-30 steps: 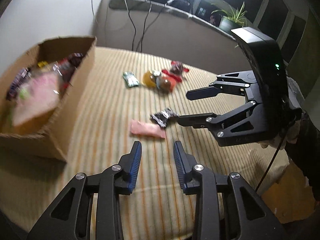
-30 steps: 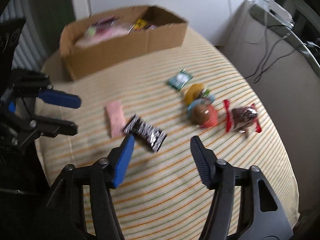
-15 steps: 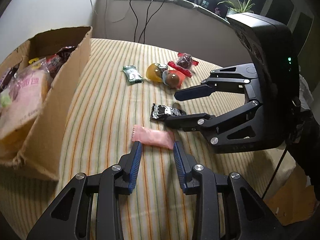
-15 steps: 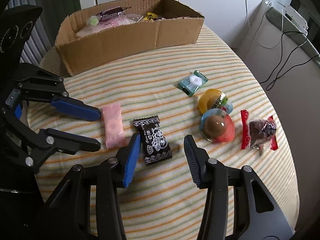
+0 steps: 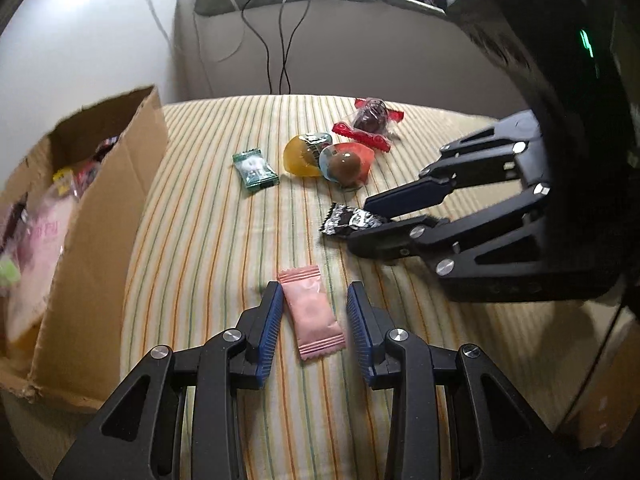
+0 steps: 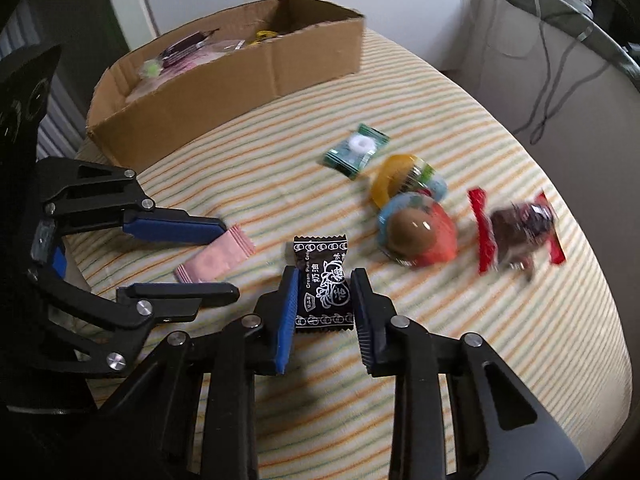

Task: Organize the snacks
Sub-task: 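Grasp the black-wrapped candy with the right tool while the left tool grasps the pink candy, then carry both candies over the cardboard box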

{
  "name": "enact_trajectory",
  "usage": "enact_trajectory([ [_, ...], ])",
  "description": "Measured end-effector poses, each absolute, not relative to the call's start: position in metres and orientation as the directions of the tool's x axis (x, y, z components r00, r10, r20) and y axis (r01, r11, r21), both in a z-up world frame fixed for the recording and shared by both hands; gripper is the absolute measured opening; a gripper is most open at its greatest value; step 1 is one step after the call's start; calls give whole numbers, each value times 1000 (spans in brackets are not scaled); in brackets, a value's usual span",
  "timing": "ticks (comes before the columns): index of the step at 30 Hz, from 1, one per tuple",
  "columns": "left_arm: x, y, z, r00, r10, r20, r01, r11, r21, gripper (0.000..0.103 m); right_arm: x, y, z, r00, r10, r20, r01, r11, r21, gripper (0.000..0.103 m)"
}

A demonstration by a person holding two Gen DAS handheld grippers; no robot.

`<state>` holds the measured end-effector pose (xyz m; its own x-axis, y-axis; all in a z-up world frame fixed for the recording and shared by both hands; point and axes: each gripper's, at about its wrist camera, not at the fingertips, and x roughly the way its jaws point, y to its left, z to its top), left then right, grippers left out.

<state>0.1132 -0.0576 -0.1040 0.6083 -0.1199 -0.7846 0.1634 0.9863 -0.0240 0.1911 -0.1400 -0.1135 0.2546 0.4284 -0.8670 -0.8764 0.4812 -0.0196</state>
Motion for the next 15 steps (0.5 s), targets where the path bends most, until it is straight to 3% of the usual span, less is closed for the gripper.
enact_trajectory([
  [4, 111, -62, -104, 622, -97, -777, 176, 984, 19, 19, 191, -146, -116, 267, 423, -866, -859, 511, -16, 27],
  [15, 104, -45, -96, 632, -140, -762, 145, 988, -62, 17, 185, -150, -115, 315, 408, -857, -814, 580, -24, 27],
])
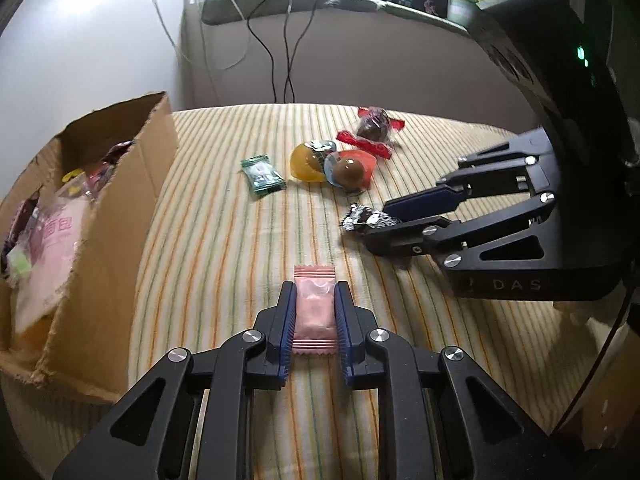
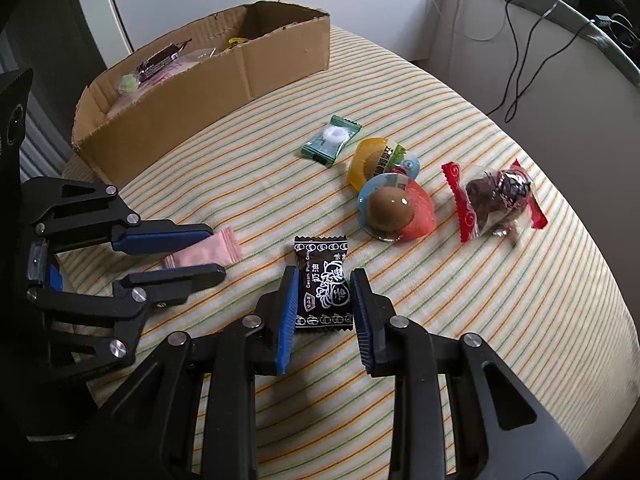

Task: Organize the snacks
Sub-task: 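Carry both candies over the cardboard box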

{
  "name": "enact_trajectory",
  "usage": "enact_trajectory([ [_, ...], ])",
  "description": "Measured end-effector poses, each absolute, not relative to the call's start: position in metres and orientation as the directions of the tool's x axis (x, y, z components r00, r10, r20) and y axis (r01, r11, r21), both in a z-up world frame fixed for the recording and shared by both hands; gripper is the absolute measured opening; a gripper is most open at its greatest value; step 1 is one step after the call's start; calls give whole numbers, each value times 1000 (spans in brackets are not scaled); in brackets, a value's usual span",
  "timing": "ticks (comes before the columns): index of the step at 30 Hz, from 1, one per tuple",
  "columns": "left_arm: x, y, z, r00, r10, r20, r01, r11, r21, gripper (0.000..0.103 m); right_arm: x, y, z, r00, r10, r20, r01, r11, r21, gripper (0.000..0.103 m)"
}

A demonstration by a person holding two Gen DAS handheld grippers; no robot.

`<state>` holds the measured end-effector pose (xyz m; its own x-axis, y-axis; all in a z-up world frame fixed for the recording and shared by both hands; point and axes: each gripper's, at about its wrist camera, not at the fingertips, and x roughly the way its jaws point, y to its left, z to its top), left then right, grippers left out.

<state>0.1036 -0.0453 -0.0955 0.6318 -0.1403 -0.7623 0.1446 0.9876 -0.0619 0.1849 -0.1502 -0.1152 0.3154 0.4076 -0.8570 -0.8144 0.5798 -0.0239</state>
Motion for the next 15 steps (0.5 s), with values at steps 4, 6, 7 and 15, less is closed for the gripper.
enact_trajectory([
  [4, 96, -36, -85, 649, -159, -744, 136, 986, -92, 17, 183, -159, -107, 335, 422, -843, -795, 606, -13, 27],
  [6, 91, -31, -77, 663, -164, -731, 129, 986, -104, 17, 182, -161, -101, 340, 433, -835, -790, 613, -5, 27],
  [7, 90, -29, -74, 669, -166, -725, 127, 986, -108, 17, 181, -161, -98, 343, 437, -832, -790, 613, -5, 27],
  [15, 79, -3, -45, 727, -155, -669, 99, 988, -121, 17, 177, -146, -65, 369, 469, -802, -793, 610, -7, 27],
])
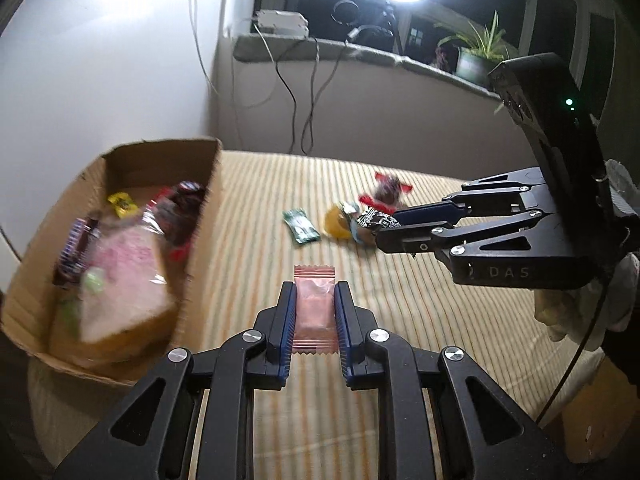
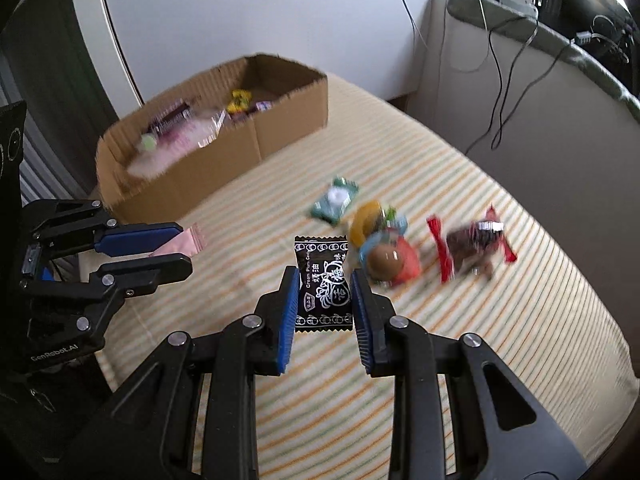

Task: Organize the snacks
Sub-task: 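Carry both candies over the cardboard box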

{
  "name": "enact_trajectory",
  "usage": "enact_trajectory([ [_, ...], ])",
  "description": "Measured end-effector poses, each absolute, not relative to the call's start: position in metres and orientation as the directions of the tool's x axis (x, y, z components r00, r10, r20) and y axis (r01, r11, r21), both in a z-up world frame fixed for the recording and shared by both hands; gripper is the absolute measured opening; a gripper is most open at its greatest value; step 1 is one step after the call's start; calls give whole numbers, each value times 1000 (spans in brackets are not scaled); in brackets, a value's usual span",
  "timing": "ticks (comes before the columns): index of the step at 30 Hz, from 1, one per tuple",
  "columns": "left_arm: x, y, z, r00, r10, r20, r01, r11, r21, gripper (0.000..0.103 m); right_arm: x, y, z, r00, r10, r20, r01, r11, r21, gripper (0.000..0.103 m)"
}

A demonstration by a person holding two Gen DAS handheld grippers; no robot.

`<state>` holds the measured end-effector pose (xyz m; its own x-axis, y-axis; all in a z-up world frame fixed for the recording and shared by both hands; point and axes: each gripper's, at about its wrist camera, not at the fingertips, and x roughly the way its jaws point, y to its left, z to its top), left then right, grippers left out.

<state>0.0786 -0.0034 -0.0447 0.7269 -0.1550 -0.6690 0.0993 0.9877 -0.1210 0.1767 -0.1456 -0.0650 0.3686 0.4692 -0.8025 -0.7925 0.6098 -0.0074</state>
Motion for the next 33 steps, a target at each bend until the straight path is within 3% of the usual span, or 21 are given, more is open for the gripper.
enact_trajectory([
  [13, 79, 70, -17, 787, -48, -615, -20, 995, -103, 17, 194, -80, -21, 382, 530, -757, -813, 582, -3, 27],
  [33, 121, 130, -19, 785, 63, -617, -120, 991, -52, 17, 236, 24, -28, 327, 551, -768, -839, 543, 33, 27],
])
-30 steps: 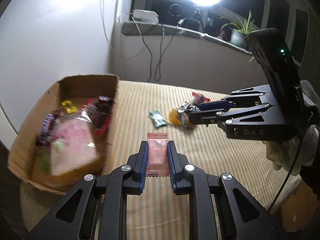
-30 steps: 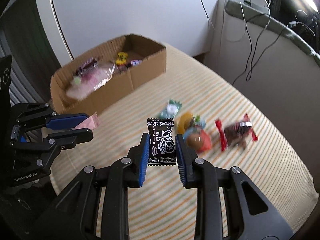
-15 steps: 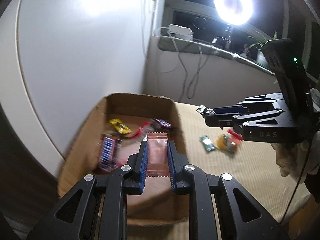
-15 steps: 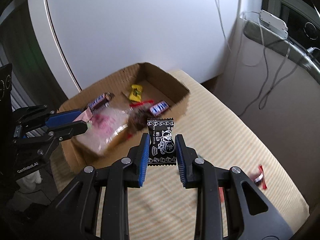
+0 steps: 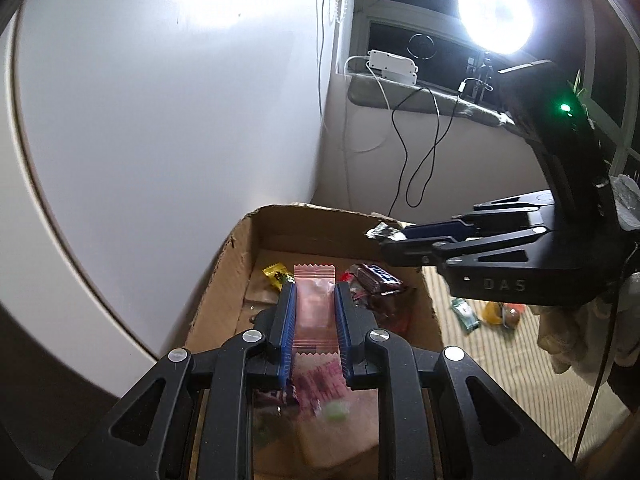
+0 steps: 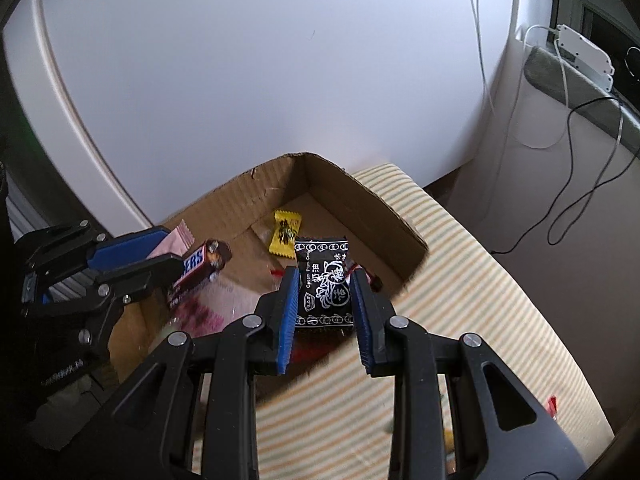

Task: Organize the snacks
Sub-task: 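Carry both candies over the cardboard box, then open both tools to drop the candies into the box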

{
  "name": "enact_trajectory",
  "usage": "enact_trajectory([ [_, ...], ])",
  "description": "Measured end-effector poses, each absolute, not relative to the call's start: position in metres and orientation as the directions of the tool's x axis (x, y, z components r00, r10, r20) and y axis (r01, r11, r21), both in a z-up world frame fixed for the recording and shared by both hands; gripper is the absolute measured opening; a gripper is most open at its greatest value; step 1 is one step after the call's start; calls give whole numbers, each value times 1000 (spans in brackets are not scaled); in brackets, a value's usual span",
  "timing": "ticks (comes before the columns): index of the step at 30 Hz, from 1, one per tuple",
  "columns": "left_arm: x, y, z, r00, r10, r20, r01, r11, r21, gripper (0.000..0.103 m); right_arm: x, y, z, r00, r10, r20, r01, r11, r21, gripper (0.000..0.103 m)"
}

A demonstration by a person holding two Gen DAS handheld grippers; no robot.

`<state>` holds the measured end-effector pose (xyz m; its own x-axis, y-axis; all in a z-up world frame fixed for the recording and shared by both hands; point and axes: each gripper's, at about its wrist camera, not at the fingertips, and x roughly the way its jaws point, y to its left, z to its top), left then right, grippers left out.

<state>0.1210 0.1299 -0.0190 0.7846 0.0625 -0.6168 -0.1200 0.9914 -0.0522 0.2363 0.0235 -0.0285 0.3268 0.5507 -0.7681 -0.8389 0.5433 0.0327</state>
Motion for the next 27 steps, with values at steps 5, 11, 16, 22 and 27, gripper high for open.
enact_trajectory([
  [5, 129, 135, -23, 779, 66, -623, -129, 990, -58, 17, 245, 40, -35, 311, 546, -778, -842, 538, 41, 27],
  [11, 133, 139, -26, 773, 69, -631, -136, 989, -59, 18, 250, 54, -41, 296, 545, -784, -848, 528, 47, 27],
  [16, 133, 141, -27, 772, 74, -631, -144, 988, -60, 19, 251, 56, -40, 301, 550, -779, -848, 527, 45, 27],
  [22, 132, 140, -25, 774, 88, -627, -152, 987, -49, 28, 250, 53, -36, 319, 553, -770, -843, 536, 36, 60],
  [27, 129, 140, -21, 777, 94, -622, -157, 986, -47, 28, 249, 43, -26, 345, 560, -753, -832, 554, 32, 64],
])
